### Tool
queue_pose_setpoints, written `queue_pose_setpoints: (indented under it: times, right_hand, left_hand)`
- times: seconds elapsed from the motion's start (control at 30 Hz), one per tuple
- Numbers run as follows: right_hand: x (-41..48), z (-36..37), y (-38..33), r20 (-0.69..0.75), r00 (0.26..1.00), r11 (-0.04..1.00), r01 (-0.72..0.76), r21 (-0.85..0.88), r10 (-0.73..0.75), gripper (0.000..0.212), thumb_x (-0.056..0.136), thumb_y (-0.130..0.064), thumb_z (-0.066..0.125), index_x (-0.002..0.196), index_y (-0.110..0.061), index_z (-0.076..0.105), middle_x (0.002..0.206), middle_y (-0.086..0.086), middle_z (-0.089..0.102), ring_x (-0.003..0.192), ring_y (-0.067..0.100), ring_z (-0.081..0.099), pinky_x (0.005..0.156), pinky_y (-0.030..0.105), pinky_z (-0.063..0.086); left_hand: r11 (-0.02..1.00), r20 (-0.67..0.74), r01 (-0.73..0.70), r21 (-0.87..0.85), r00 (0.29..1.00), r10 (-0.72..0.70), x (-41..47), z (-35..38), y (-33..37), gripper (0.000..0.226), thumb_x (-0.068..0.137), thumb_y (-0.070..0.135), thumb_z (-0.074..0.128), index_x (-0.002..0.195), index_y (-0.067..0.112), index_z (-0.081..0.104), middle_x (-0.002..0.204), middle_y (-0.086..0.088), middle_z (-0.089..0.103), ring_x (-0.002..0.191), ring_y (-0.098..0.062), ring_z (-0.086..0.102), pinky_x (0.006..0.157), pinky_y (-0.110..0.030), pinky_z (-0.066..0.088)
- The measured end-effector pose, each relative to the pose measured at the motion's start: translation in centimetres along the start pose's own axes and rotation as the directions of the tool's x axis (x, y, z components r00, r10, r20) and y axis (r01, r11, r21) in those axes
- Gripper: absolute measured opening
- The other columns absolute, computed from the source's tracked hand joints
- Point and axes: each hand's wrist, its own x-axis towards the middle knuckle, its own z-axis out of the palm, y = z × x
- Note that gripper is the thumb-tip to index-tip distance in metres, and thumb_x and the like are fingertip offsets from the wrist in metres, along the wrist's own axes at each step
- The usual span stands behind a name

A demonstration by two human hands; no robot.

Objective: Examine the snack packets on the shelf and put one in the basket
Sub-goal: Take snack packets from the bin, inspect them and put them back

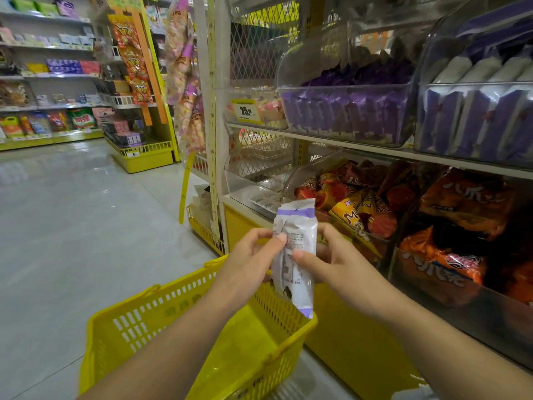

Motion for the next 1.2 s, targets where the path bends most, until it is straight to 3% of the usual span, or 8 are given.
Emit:
queue_pose_setpoints:
  times: [0.13,0.27,0.47,0.7,0.87,0.93,1.07,1.2]
  right_hand:
    - [0.0,-1.0,-1.1,-0.156,0.98,0.992,0.124,0.008,-0.121,0.043,0.094,-0.004,0.053,0.127,-0.029,0.045,0.118,0.0,0.067,0.108,0.017,0.065,0.092,0.049,0.052]
    - [-1.0,-1.6,-3.1,-0.307,0.941,0.967,0.199,0.16,-0.143,0.051,0.095,0.003,0.045,0.132,-0.033,0.04,0.122,-0.001,0.064,0.106,0.015,0.066,0.084,0.047,0.057]
    - [-3.1,-3.2,-8.4,-0.454,0.875,0.922,0.304,0.241,-0.17,0.078,0.099,-0.01,0.048,0.15,-0.041,-0.002,0.122,-0.006,0.06,0.104,0.016,0.067,0.081,0.04,0.059]
    - [-3.6,-8.8,-17.4,-0.471,0.822,0.914,0.399,0.078,-0.319,0.05,0.101,-0.006,0.041,0.126,-0.048,0.033,0.105,-0.008,0.067,0.09,0.012,0.071,0.067,0.031,0.058]
    - [-2.8,-14.4,-21.4,-0.386,0.883,0.949,0.172,-0.264,-0.267,0.052,0.095,-0.01,0.055,0.134,-0.04,0.038,0.117,-0.001,0.066,0.1,0.016,0.067,0.077,0.036,0.059]
    - [-2.6,-17.0,-23.1,-0.361,0.884,0.806,0.03,-0.592,-0.298,0.051,0.092,-0.017,0.06,0.136,-0.033,0.041,0.116,-0.003,0.067,0.097,0.013,0.065,0.079,0.032,0.056]
    - [-1.5,-21.8,-26.2,-0.31,0.894,0.175,-0.266,-0.948,-0.322,0.042,0.088,-0.026,0.061,0.128,-0.014,0.057,0.122,0.008,0.064,0.112,0.024,0.059,0.09,0.033,0.047]
    - [0.0,-24.5,-27.6,-0.336,0.914,0.059,-0.332,-0.942,-0.227,0.032,0.085,-0.028,0.061,0.115,-0.016,0.064,0.113,0.008,0.067,0.105,0.026,0.062,0.084,0.034,0.052]
  left_hand:
    - [0.987,0.105,-0.162,0.018,0.982,0.159,0.1,-0.1,1.7,0.03,0.093,0.023,0.06,0.118,0.04,0.06,0.108,0.009,0.072,0.095,-0.008,0.07,0.069,-0.024,0.057]
    - [0.967,0.201,-0.249,0.045,0.951,0.235,-0.4,-0.3,4.1,0.066,0.082,0.013,0.069,0.142,0.028,0.045,0.117,0.002,0.068,0.102,-0.016,0.068,0.083,-0.031,0.056]
    - [0.867,-0.134,-0.472,-0.162,0.881,0.454,-1.8,3.7,8.9,0.048,0.063,0.047,0.078,0.108,0.053,0.062,0.102,0.008,0.075,0.094,-0.015,0.072,0.081,-0.034,0.055]
    - [0.704,-0.082,-0.694,-0.147,0.718,0.691,-1.8,8.8,18.8,0.034,0.077,0.045,0.069,0.108,0.051,0.059,0.106,0.018,0.069,0.102,-0.008,0.066,0.086,-0.029,0.053]
    - [0.657,0.044,-0.743,0.127,0.666,0.744,-0.2,11.5,23.2,0.048,0.088,0.014,0.067,0.118,0.047,0.049,0.116,0.013,0.062,0.101,-0.008,0.063,0.086,-0.031,0.054]
    - [0.628,0.021,-0.744,0.231,0.649,0.761,1.2,11.9,24.2,0.046,0.089,0.015,0.067,0.12,0.043,0.049,0.101,0.016,0.061,0.097,-0.012,0.062,0.084,-0.032,0.053]
    - [0.43,0.127,-0.788,0.44,0.529,0.839,4.5,13.0,25.6,0.044,0.087,0.014,0.068,0.124,0.033,0.054,0.084,0.017,0.059,0.074,0.003,0.05,0.069,-0.004,0.039]
    - [0.315,0.237,-0.819,0.48,0.466,0.853,8.4,15.0,27.0,0.048,0.085,0.007,0.067,0.126,0.03,0.056,0.099,0.022,0.059,0.086,0.013,0.047,0.072,0.005,0.032]
